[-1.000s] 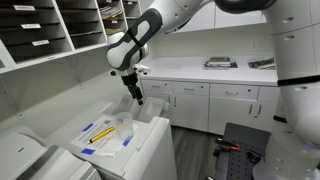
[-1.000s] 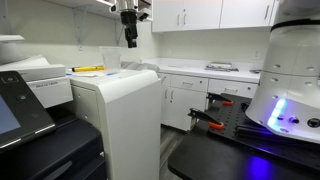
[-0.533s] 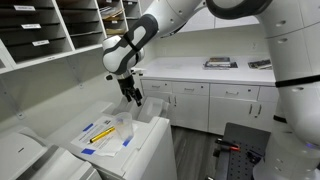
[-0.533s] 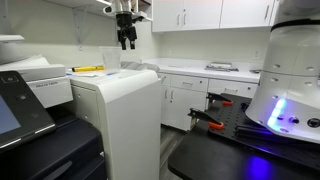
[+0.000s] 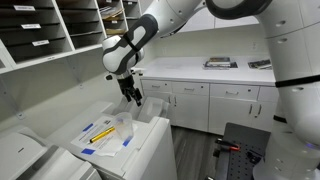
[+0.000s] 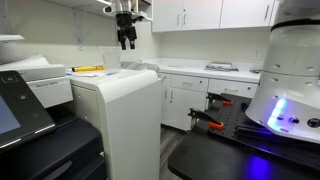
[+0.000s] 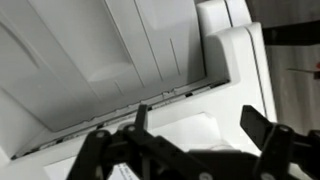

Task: Put the marker in the cup

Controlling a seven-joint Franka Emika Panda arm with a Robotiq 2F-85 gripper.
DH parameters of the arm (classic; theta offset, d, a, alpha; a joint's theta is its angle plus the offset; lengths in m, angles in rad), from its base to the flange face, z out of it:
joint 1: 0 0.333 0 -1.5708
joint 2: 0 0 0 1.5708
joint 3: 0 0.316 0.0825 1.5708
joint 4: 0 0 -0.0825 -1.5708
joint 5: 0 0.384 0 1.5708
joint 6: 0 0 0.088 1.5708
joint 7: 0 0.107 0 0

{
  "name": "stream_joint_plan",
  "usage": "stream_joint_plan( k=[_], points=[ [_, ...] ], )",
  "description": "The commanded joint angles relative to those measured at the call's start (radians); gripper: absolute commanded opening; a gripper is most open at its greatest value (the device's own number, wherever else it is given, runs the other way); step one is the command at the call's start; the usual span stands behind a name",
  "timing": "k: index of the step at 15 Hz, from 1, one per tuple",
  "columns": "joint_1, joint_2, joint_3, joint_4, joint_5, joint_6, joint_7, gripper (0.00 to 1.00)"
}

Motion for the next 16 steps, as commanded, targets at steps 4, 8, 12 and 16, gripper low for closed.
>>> stream_joint_plan(
  k=[4,8,12,16],
  points=[
    [-0.014,0.033,0.047,-0.006,0.032,0.12,-0.031,1.0],
    [-0.069,0.073,0.116,-0.004,0.186,0.224,-0.155,1.0],
    [-0.089,0.116,0.135,0.018,0.267,0.202,-0.251,0.98],
    [-0.071,0.154,0.122,0.027,0.239,0.21,-0.26,0.87]
  ],
)
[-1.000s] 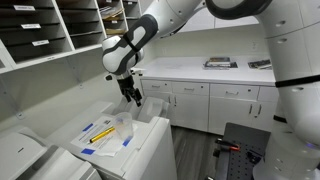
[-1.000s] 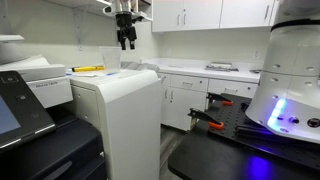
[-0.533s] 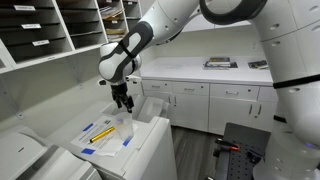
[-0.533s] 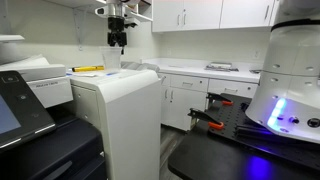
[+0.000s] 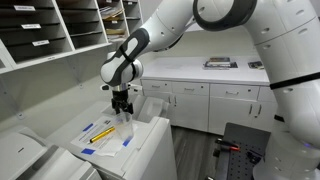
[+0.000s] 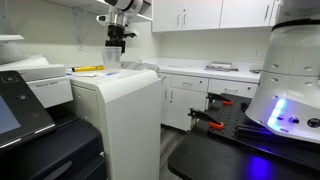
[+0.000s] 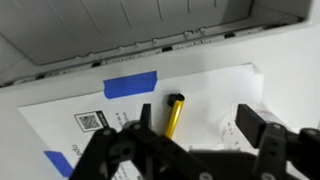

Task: Put the marker in the cup

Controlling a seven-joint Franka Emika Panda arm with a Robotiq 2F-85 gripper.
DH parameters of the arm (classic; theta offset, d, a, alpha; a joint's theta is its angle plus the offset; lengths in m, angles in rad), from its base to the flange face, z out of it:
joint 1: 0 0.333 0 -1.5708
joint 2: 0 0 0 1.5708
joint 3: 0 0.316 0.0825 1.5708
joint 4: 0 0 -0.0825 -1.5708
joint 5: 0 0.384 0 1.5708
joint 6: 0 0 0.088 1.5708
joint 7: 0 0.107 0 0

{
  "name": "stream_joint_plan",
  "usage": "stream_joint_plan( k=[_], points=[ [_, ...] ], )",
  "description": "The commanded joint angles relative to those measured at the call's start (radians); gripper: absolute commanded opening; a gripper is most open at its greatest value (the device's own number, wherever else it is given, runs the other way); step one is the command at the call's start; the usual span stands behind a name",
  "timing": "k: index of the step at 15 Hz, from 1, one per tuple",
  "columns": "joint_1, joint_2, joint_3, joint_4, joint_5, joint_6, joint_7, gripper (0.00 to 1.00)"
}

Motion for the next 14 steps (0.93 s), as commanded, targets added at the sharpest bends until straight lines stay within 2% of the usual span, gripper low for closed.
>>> stream_joint_plan(
  k=[1,5,6,7,12,14],
  points=[
    [0.008,0.037,0.001,0.031,-0.011,0.01,-0.013,0.84],
    [0.038,0.081,-0.014,0.08,-0.045,0.022,0.04,0.78],
    [0.044,0.094,-0.016,0.095,-0.055,0.018,0.052,0.62],
    [0.05,0.102,-0.02,0.107,-0.063,0.014,0.068,0.53],
    [0.055,0.13,-0.018,0.146,-0.096,-0.013,0.108,0.12],
    [0.048,0.12,-0.011,0.144,-0.093,-0.018,0.113,0.0]
  ],
)
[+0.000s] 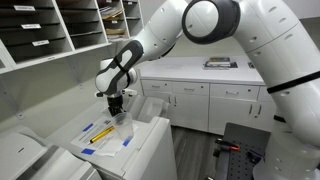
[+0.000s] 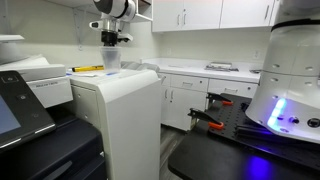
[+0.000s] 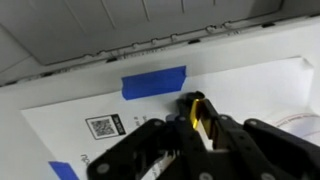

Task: Put the marker in the cup

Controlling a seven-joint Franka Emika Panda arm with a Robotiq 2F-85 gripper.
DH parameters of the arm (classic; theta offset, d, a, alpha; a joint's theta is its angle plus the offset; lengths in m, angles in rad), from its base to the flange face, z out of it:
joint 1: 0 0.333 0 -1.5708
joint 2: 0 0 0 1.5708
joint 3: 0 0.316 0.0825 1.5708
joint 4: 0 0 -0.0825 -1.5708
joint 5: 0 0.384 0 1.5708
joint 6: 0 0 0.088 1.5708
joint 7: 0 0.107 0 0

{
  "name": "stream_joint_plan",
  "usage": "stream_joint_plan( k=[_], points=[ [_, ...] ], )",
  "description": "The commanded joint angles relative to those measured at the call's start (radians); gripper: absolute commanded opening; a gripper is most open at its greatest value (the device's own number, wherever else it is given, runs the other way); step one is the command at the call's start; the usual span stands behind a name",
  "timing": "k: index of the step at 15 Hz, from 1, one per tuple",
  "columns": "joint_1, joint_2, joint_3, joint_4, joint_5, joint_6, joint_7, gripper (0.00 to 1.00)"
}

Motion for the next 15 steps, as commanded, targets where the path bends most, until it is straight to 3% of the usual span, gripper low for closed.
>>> stream_joint_plan(
  k=[1,4,6,15],
  points=[
    [0.002,-0.009,-0.002,0.015,-0.016,-0.021,0.033,0.02],
    [0.016,-0.054,-0.022,0.009,-0.066,-0.034,0.03,0.04],
    [0.048,-0.093,-0.061,0.015,-0.173,-0.073,0.055,0.04],
    [0.208,-0.148,-0.098,0.163,-0.62,-0.474,0.094,0.04]
  ],
)
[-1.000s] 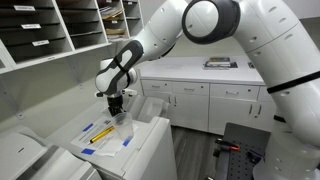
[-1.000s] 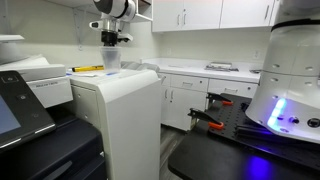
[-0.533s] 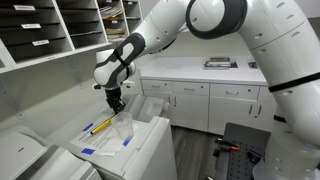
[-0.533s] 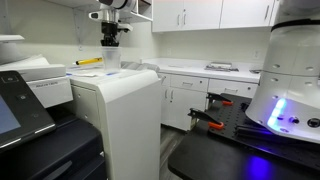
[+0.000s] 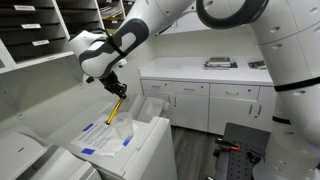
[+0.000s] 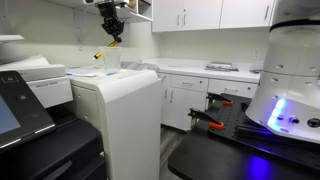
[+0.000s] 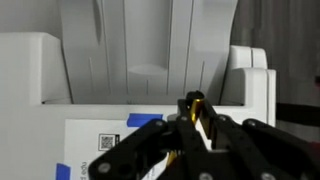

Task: Put the marker in the cup

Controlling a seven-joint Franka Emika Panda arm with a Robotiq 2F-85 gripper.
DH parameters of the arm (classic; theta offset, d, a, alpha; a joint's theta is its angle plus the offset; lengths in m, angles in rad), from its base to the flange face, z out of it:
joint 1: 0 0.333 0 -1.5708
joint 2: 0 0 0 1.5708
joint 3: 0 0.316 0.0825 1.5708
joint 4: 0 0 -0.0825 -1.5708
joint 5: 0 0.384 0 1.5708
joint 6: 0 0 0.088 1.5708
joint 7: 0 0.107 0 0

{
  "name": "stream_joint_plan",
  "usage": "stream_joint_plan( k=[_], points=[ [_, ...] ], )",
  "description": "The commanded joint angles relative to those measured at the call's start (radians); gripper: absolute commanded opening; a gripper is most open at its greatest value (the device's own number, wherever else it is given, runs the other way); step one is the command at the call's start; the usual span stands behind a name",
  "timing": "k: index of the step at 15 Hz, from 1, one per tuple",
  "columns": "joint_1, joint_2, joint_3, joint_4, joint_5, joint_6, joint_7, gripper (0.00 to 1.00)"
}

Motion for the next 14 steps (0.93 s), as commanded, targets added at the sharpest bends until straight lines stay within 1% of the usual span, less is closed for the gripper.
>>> stream_joint_plan(
  k=[1,5,9,11,14],
  points=[
    [0.09,0.016,-0.027,0.076,-0.176,-0.132,0.053,0.04],
    [0.18,0.028,-0.026,0.116,-0.39,-0.237,0.091,0.04],
    [0.242,0.032,-0.015,0.127,-0.608,-0.337,0.142,0.04],
    [0.25,0.031,0.004,0.131,-0.656,-0.384,0.123,0.04],
    [0.259,0.026,0.034,0.132,-0.663,-0.443,0.113,0.04]
  ],
)
